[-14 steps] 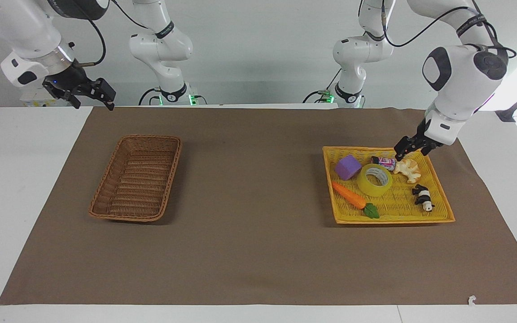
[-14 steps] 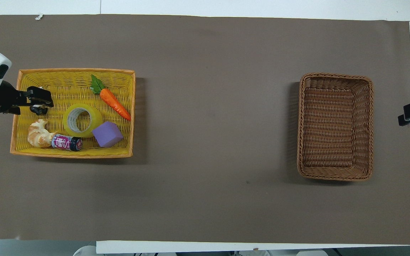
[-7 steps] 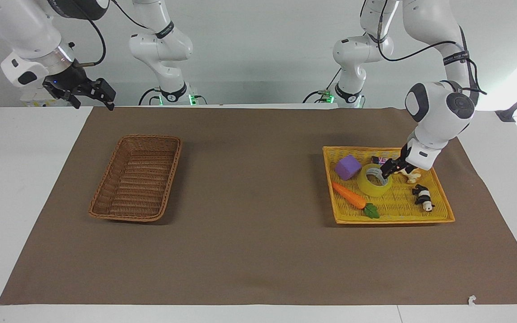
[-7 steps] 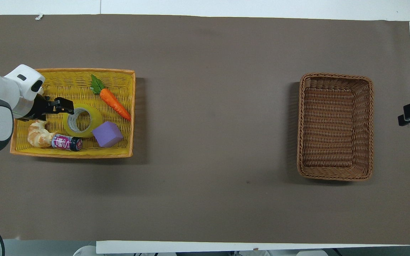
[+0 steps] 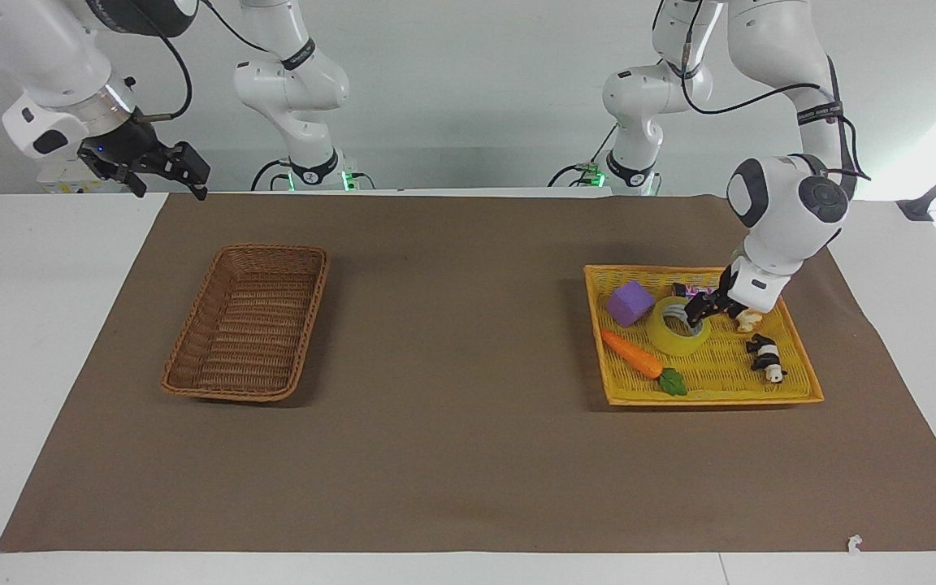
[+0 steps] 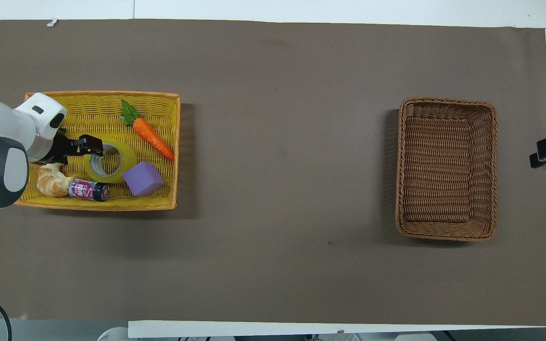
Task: Move tape to another basket
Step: 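Lower the left gripper into the tape roll's hole and close it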
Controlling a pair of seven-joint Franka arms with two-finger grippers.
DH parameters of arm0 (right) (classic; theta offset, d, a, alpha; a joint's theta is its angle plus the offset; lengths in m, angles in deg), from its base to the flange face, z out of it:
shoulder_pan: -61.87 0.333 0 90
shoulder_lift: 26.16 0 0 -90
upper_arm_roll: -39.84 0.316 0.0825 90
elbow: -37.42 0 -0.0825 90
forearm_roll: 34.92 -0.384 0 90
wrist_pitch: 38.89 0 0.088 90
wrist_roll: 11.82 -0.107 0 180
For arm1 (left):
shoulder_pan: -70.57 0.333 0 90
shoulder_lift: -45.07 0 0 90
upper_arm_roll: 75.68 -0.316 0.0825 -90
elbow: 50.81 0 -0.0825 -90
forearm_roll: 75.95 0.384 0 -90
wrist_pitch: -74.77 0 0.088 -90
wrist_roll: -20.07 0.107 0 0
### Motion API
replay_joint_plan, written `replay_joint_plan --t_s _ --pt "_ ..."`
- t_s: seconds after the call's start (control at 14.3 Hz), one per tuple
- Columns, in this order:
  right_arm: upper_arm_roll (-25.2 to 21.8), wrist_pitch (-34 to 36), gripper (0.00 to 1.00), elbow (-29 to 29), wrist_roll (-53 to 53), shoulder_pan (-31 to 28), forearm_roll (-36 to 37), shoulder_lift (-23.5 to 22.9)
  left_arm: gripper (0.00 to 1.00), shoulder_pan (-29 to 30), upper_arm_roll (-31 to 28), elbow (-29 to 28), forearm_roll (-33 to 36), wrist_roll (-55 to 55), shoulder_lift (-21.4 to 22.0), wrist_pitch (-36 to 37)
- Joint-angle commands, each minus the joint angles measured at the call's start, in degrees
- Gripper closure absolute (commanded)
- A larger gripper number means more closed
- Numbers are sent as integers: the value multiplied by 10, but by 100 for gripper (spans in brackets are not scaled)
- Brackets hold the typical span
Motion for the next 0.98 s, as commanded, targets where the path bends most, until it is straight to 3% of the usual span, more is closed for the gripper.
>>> replay_joint_plan --t_s 0.0,0.28,0.77,0.91 --pt "3 -6 0 -15 16 -3 2 11 7 3 -1 -13 -3 11 -5 -28" --pt "3 -6 0 -15 16 -3 2 11 10 2 -1 -29 -3 11 -14 -48" --pt "3 -6 0 -15 16 -3 2 11 41 2 -1 -53 -3 11 -15 -61" --pt "3 -6 0 -15 16 -3 2 11 66 1 -1 -52 -3 5 -16 -59"
